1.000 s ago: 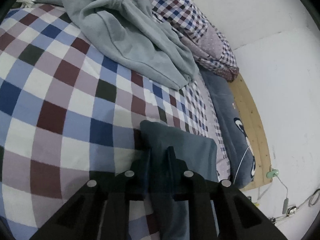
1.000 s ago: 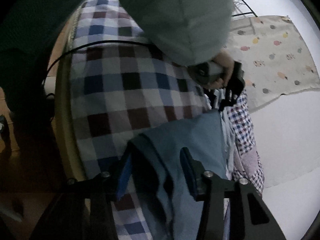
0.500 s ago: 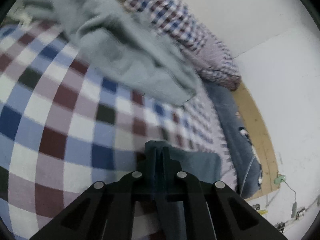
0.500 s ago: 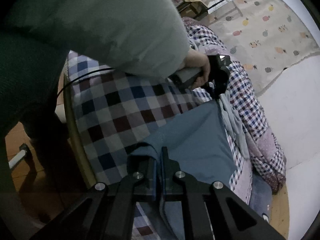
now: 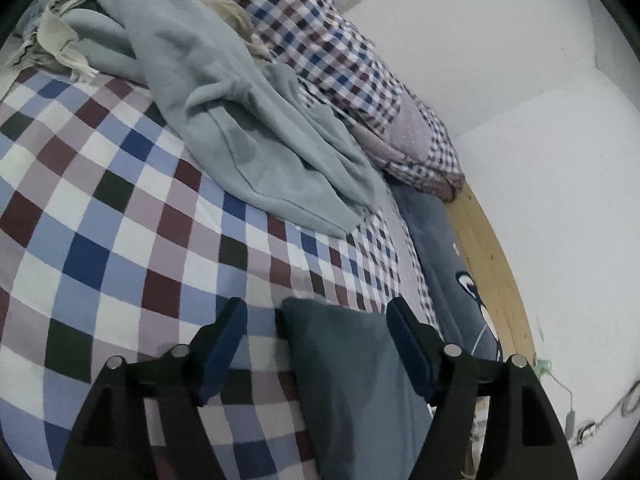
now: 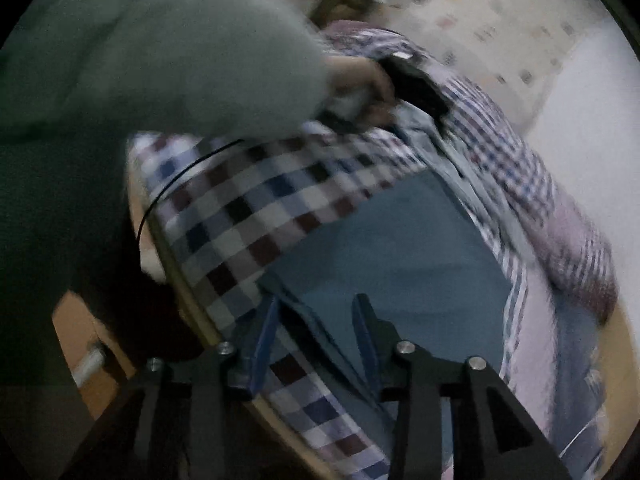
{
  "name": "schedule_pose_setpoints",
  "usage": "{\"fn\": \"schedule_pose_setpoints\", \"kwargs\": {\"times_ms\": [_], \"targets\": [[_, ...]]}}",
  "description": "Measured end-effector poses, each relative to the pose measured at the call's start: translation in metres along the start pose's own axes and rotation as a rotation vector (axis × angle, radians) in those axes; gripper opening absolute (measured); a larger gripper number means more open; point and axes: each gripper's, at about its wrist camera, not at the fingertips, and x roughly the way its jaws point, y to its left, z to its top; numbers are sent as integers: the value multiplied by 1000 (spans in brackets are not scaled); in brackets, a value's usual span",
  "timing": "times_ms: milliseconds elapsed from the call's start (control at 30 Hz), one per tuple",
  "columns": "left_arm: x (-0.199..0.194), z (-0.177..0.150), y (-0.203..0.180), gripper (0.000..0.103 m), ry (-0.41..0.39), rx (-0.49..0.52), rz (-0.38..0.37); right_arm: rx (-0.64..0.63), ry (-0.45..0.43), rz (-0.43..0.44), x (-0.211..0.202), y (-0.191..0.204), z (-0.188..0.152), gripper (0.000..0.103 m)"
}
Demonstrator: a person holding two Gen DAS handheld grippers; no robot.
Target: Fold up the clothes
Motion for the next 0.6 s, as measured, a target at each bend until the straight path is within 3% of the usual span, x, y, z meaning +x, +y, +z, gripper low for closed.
{"fn": "schedule_pose_setpoints", "kwargs": {"times_ms": [233,600], "targets": [[37,-11,-12,75,168,48,0,295,-5,9,-7,-54,-4,49],[78,-15,-23,75,299,56,-5,396,-2,6,-3,-64,-8,53]]}}
